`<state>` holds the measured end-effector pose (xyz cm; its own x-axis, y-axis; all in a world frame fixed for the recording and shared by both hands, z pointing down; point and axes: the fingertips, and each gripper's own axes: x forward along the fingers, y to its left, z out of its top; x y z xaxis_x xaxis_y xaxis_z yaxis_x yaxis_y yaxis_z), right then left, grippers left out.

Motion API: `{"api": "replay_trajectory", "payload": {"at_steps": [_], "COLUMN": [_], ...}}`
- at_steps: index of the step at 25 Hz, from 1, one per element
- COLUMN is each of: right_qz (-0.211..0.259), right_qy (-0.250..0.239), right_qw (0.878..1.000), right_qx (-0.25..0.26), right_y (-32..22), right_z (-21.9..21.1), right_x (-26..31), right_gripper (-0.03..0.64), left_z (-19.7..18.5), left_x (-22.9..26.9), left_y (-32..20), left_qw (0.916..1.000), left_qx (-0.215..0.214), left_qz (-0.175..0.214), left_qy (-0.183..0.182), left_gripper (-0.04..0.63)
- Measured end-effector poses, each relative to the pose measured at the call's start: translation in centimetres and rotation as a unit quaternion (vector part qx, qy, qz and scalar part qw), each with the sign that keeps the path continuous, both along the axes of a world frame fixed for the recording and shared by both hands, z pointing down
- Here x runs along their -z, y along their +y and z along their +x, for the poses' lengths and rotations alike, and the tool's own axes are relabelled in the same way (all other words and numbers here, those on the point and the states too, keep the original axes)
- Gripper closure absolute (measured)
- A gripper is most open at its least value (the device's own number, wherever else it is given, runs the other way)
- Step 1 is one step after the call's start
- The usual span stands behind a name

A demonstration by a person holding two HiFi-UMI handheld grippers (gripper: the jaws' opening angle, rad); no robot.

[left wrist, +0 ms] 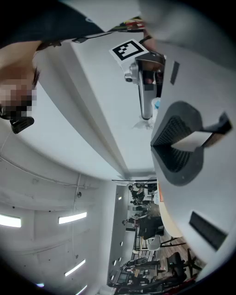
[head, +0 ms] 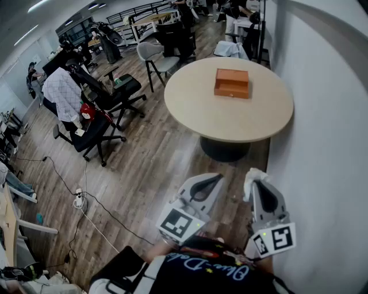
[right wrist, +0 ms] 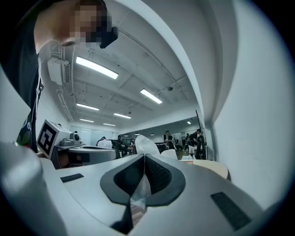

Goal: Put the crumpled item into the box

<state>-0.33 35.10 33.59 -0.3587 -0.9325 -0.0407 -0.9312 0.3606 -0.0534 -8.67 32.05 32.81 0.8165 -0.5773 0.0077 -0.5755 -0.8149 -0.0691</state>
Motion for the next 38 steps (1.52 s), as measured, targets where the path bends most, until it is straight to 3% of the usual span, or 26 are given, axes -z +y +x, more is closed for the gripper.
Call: {"api": "replay_trajectory", "payload": {"at_steps": [19,25,30,38], "right_qz": [0.013,-0.001,0.014,0.024], "right_qy": [0.004,-0.002,0.012,0.041], "right_qw": [1.0,0.999,0.997,0.996], "right_qx": [-0.004,-0.038,-0.069,-0.075], "right_y": [0.4,-1.0,-3.8,-9.4], "right_z": [2.6,4.6,6.6,7.3], "right_x": [-0.3,-0.7,0.2,2.1], "right_gripper": [0.612,0.612,0.612,0.612], "left_z": [2.1,4.9,7.3,7.7], "left_x": [-0.8,-1.4,-0.3,1.3], "left_y": [0.2,-2.5,-5.4,-11.9], "left_qw": [1.0,0.9994,0.9972,0.9969], "left_qx": [0.002,-0.034,-0.07,-0.07], "left_qz": [0.002,0.001,0.021,0.02], "left_qy": [-0.009,0.005,0.013,0.03], "left_gripper": [0.603,0.603,0.603,0.603]}}
